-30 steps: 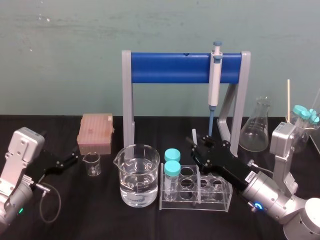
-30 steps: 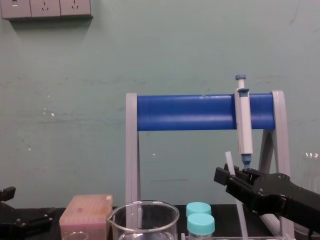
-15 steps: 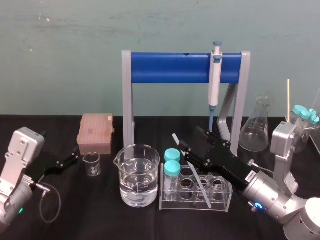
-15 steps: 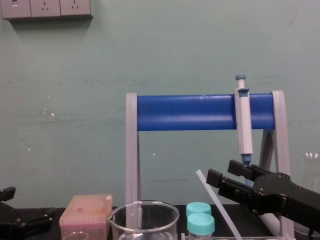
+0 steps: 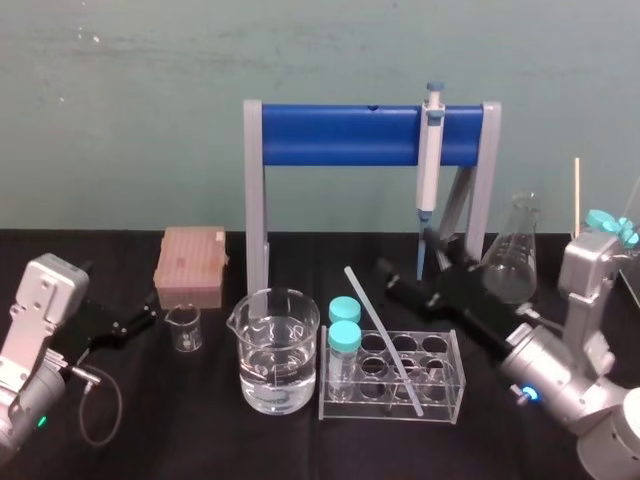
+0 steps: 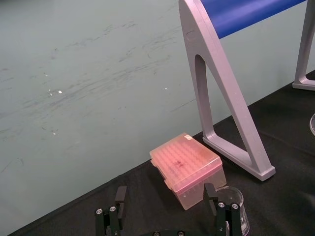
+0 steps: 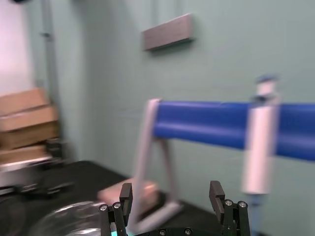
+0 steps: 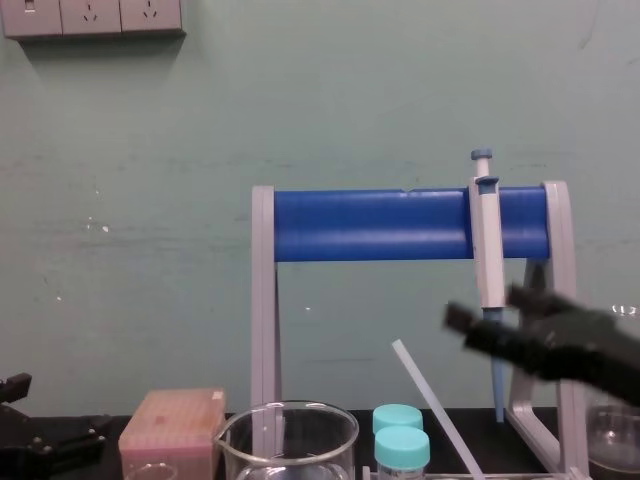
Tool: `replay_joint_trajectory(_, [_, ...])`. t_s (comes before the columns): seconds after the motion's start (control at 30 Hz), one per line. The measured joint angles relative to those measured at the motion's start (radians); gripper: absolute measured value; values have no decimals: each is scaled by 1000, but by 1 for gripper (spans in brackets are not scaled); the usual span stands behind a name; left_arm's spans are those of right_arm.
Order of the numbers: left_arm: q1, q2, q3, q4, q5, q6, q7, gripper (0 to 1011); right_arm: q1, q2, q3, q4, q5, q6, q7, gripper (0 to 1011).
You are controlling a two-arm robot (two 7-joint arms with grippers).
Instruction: Pick up the stirring rod with one hand, then place it down.
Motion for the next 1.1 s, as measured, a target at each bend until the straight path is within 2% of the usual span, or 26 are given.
replay_joint_trajectory(0.03, [0,0,0,0,0,0,0,1000,-5,-1,11,-9,-13,-1,-28,1003])
replay_joint_trajectory(0.07, [0,0,0,0,0,0,0,1000,-18,-2,30,-27,-48,-3,-95,1003])
replay_joint_trajectory(0.1, [0,0,0,0,0,0,0,1000,-24,-3,40,-37,-67,-1,-131,1003])
replay_joint_trajectory(0.13, [0,0,0,0,0,0,0,1000,-37,-5,59,-54,-103,12,-202,1003])
replay_joint_trajectory(0.17, [0,0,0,0,0,0,0,1000,-45,-7,68,-63,-121,26,-237,1003])
replay_joint_trajectory(0.27, [0,0,0,0,0,0,0,1000,-70,-12,92,-83,-170,88,-347,1003])
replay_joint_trajectory(0.3, [0,0,0,0,0,0,0,1000,-84,-17,105,-92,-194,132,-406,1003])
replay_joint_trajectory(0.43, [0,0,0,0,0,0,0,1000,-113,-32,133,-100,-226,224,-497,1003])
replay_joint_trajectory(0.63, [0,0,0,0,0,0,0,1000,-125,-44,150,-99,-236,264,-518,1003])
replay_joint_trajectory(1.1, [0,0,0,0,0,0,0,1000,-124,-42,148,-99,-236,260,-520,1003])
